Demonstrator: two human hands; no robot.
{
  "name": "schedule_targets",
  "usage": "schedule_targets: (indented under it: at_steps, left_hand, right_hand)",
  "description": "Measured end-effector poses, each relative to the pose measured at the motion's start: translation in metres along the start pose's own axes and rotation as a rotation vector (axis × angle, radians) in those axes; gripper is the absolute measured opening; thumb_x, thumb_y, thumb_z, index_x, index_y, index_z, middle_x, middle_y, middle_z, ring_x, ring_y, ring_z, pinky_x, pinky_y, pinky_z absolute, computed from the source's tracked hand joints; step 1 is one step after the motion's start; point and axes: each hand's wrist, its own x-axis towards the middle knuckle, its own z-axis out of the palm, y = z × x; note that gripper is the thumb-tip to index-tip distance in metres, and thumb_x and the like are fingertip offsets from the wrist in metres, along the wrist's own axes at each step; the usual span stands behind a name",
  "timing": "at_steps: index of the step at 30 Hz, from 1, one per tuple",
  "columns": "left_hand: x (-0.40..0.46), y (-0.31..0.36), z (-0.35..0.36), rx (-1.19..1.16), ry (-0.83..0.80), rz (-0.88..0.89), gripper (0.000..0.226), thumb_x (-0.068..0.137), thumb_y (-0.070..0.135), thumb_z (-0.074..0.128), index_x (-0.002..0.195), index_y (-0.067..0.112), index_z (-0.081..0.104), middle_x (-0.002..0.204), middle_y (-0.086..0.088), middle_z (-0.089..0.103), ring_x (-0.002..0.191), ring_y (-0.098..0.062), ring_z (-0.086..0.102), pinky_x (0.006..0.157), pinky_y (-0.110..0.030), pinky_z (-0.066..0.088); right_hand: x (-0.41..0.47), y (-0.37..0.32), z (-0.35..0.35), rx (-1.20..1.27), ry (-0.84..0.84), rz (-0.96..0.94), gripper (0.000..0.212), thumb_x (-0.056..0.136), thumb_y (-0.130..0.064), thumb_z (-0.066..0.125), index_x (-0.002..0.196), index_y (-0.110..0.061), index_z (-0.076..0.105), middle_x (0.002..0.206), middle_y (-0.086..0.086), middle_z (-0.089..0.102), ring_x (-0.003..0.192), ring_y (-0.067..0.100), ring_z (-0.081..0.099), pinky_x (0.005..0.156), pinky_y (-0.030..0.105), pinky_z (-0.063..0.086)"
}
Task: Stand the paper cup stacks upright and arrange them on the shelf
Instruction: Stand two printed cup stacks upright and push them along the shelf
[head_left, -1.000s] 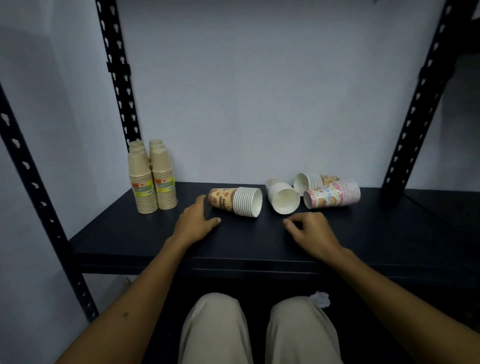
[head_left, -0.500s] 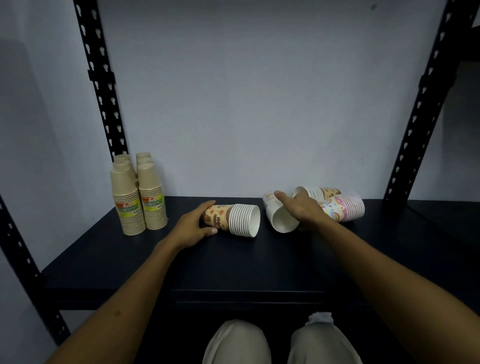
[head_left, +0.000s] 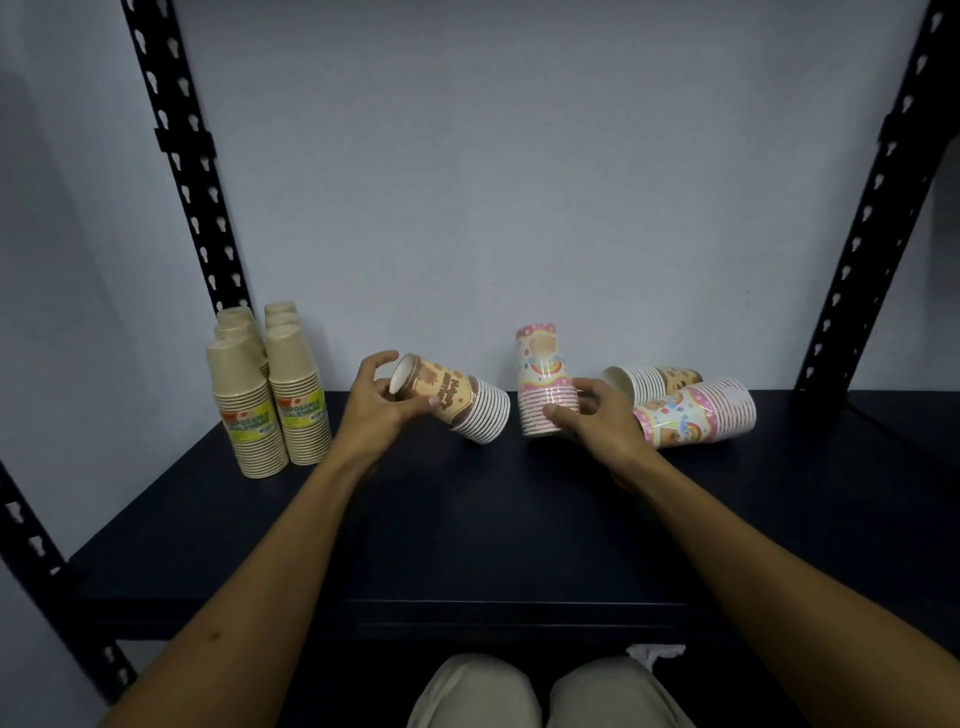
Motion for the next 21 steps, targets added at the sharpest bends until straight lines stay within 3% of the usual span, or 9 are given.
schedule_targets:
  at_steps: [3,6,11,15,19,21]
  left_hand:
    - [0.005,0.004,0.013,-0.024,0.050,0.025,0.069,0.074,0.000,0.079,0.128,0.022,0.041,0.113,-0.008,0.064,0.099,-0.018,0.066,0.079,-0.029,0.058]
    - [0.010,0.005,0.027,-0.037,0.056,0.063,0.060,0.079,-0.001,0.075,0.125,0.018,0.041,0.120,-0.010,0.062,0.105,-0.018,0.065,0.070,-0.021,0.057]
    - [0.022,-0.001,0.043,0.039,-0.032,0.127,0.060,0.083,-0.002,0.070,0.134,0.022,0.048,0.128,-0.007,0.059,0.112,-0.018,0.061,0.085,-0.028,0.055]
    - [0.028,-0.006,0.055,0.134,-0.095,0.164,0.064,0.090,-0.005,0.060,0.146,0.019,0.039,0.133,-0.001,0.054,0.122,-0.013,0.052,0.089,-0.018,0.049]
    - [0.038,-0.016,0.061,0.128,-0.107,0.139,0.050,0.096,0.002,0.053,0.140,0.020,0.040,0.139,-0.004,0.055,0.126,-0.017,0.053,0.093,-0.023,0.050]
    - [0.044,-0.022,0.062,0.146,-0.101,0.104,0.035,0.098,0.011,0.053,0.129,0.021,0.040,0.138,-0.009,0.056,0.125,-0.022,0.056,0.095,-0.032,0.052]
  right_hand:
    - [0.003,0.007,0.001,-0.008,-0.011,-0.036,0.076,0.064,-0.047,0.081,0.129,-0.022,0.049,0.119,-0.003,0.066,0.104,0.012,0.065,0.094,0.042,0.053]
    - [0.006,0.007,0.001,-0.059,-0.017,-0.067,0.069,0.073,-0.030,0.082,0.129,-0.019,0.043,0.123,-0.001,0.060,0.107,0.014,0.062,0.096,0.038,0.051]
    - [0.017,0.012,0.005,-0.102,-0.043,-0.098,0.061,0.079,-0.012,0.079,0.122,-0.017,0.036,0.121,0.001,0.055,0.106,0.015,0.059,0.093,0.030,0.050]
    - [0.027,0.017,0.010,-0.118,-0.027,-0.106,0.060,0.078,-0.009,0.079,0.119,-0.016,0.036,0.122,0.003,0.056,0.108,0.015,0.060,0.092,0.028,0.049]
    - [0.035,0.018,0.014,-0.139,-0.006,-0.100,0.060,0.077,-0.010,0.080,0.117,-0.017,0.036,0.128,0.006,0.057,0.104,0.013,0.058,0.088,0.025,0.048]
    - [0.039,0.018,0.015,-0.148,0.013,-0.109,0.060,0.076,-0.011,0.081,0.115,-0.017,0.036,0.129,0.007,0.058,0.105,0.014,0.058,0.087,0.025,0.048]
